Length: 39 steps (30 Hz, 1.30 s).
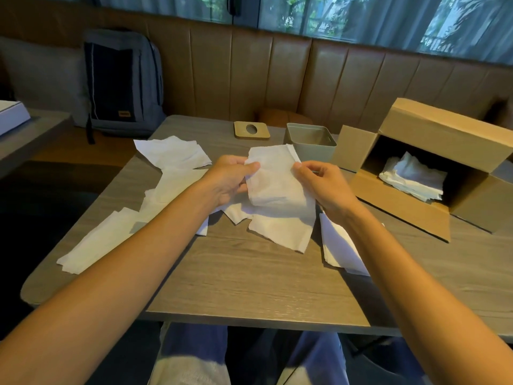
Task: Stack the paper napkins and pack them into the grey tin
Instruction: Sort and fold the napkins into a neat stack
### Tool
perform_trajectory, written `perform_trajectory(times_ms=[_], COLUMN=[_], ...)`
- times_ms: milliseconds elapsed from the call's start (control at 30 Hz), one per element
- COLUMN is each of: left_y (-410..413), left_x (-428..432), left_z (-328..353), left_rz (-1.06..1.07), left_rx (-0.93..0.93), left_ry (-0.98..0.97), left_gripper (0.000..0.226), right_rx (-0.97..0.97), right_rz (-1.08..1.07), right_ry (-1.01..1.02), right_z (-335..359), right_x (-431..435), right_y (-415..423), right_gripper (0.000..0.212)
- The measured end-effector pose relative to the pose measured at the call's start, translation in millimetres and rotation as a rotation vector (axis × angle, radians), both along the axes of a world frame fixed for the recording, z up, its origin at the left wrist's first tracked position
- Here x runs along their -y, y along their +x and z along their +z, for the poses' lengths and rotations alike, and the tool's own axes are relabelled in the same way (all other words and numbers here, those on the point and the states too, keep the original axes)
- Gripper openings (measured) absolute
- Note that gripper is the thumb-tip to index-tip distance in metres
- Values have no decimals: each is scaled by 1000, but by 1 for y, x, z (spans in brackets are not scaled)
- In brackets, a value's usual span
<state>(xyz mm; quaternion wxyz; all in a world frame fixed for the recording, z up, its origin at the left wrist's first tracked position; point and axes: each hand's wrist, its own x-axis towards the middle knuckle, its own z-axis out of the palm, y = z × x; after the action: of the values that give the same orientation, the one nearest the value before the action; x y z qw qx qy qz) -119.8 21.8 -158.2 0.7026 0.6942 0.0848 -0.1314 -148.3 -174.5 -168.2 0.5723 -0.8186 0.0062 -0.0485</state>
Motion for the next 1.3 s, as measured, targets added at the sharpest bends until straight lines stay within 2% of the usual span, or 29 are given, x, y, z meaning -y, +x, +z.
perform_trajectory(times_ms=[67,200,400,500,567,633,733,967,1033,1133,1200,1300], left_y=[0,3,4,5,6,9,11,12,13,16,18,21], left_x=[-3,-9,-13,-13,-15,-18,-22,-34,-37,-32,-24,-17], left_z=[2,1,-3,-5,-7,-9,-10,-6,-5,0,7,16], left_rz=[2,-17,-9,-65,-57,-28,0,-45,-102,-285,-478,-642], left_rx=[-11,-23,-10,2,14,25,49,46,101,420,559,598], left_ry=[-41,-118,-25,-10,-21,-36,-39,-2,68,432,602,731], left_gripper=[34,44,21,27,33,36,39,43,50,63,51,25], right_rx=[16,29,4,-2,-5,-89,-224,-163,-147,-119,-101,-76], right_rz=[-61,-102,-20,-24,-36,-6,80,109,168,281,365,404], right_ry=[23,-43,-42,-80,-83,-38,-1,-23,-45,-105,-127,-194], right_z=[-3,-7,-7,-9,-10,-7,-3,2,7,14,19,23], right_x=[-1,-4,-7,-9,-11,-11,-8,-5,-4,-1,0,1], right_y=[2,6,7,8,8,8,6,9,9,9,9,9], right_gripper=[23,28,28,24,30,34,29,24,21,17,16,20])
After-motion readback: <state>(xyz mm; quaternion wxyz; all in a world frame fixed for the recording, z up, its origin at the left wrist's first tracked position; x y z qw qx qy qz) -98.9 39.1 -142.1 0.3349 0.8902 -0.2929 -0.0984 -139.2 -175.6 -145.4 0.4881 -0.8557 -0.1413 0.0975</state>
